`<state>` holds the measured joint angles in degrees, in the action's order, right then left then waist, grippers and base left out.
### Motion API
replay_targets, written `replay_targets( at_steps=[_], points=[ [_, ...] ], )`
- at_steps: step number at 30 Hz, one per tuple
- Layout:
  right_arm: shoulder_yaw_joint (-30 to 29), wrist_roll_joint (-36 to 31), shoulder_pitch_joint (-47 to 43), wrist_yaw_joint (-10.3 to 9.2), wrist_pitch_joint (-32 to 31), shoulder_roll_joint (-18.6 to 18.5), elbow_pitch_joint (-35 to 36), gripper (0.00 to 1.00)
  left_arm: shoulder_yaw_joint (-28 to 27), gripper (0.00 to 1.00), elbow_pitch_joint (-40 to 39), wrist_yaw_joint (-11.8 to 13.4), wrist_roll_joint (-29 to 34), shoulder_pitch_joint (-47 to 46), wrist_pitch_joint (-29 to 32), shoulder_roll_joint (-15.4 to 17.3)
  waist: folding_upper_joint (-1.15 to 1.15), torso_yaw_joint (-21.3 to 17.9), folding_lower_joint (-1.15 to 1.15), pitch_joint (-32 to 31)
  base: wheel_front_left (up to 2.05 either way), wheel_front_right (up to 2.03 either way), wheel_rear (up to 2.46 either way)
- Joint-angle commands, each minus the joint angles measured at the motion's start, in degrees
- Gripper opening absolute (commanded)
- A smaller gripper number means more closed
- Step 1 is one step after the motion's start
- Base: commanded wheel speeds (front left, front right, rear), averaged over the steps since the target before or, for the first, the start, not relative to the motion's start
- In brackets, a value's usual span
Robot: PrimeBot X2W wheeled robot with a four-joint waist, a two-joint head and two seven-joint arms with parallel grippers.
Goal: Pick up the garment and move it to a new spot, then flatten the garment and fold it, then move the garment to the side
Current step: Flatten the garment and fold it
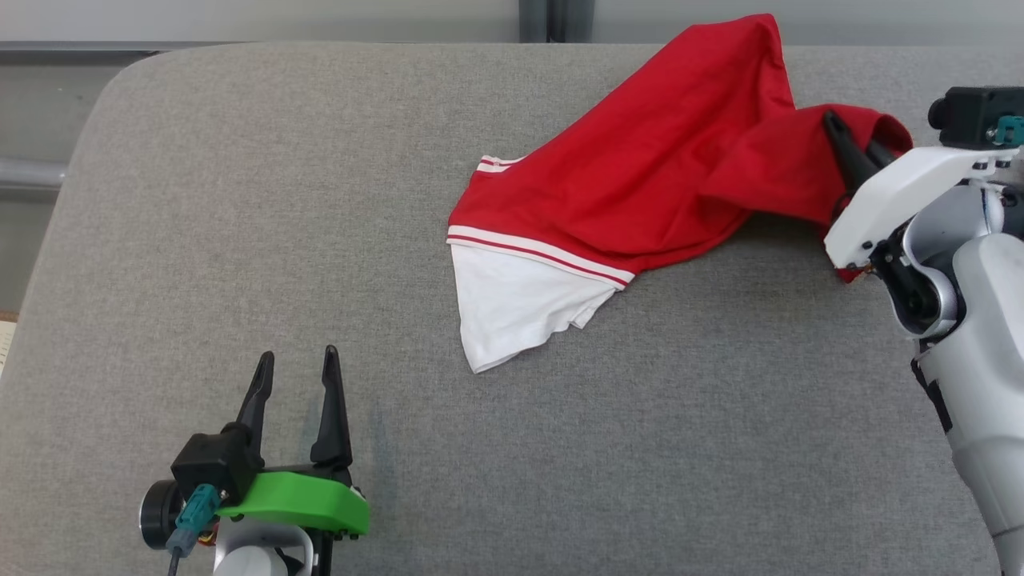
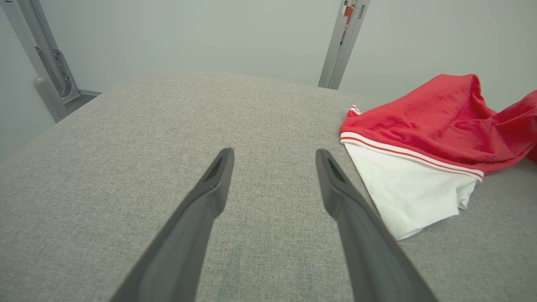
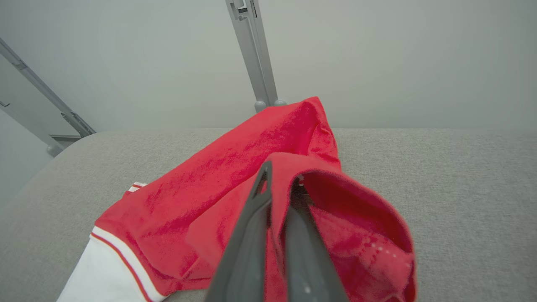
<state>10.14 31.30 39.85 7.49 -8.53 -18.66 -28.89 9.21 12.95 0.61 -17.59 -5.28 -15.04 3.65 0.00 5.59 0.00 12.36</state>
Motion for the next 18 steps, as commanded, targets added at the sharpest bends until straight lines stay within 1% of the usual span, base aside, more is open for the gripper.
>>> replay_targets(
  at_steps=[1, 5, 11, 14, 16, 18],
  points=[
    [0.61, 0.73, -2.24, 0.0, -0.75, -0.09, 1.58, 0.0, -0.29, 1.0, -0.02, 0.38, -0.13, 0.26, -0.17, -0.02, 0.0, 0.09, 0.0, -0.43, 0.0, 0.0, 0.0],
    [3.34, 2.63, -7.02, 0.01, -3.93, -0.7, 9.75, 0.0, -0.82, 1.0, -0.32, 0.52, -0.14, 1.0, -0.17, -0.03, 0.0, -0.65, 0.0, -1.45, 0.0, 0.0, 0.0],
    [6.11, 6.56, -16.61, 0.01, -10.08, -1.74, 26.19, 0.0, -1.48, 1.0, -0.85, 0.46, 0.32, 2.09, -0.17, 0.22, 0.0, -3.02, 0.0, -2.56, 0.0, 0.0, 0.0],
    [7.11, 9.78, -21.01, 0.01, -13.76, -1.81, 35.26, 0.0, -1.56, 1.0, -0.97, 0.38, 0.5, 2.3, -0.17, 0.27, 0.0, -4.06, 0.0, -3.06, 0.0, 0.0, 0.0],
    [6.73, 11.48, -23.24, 0.01, -15.75, -1.58, 39.98, 0.0, -1.49, 1.0, -1.01, 0.24, 0.58, 2.37, -0.17, 0.28, 0.0, -4.49, 0.0, -3.26, 0.0, 0.0, 0.0],
    [6.3, 12.22, -24.94, 0.01, -17.56, -1.36, 42.78, 0.0, -1.35, 1.0, -0.99, 0.12, 0.65, 2.36, -0.17, 0.26, 0.0, -4.65, 0.0, -3.34, 0.0, 0.0, 0.0]
  ],
)
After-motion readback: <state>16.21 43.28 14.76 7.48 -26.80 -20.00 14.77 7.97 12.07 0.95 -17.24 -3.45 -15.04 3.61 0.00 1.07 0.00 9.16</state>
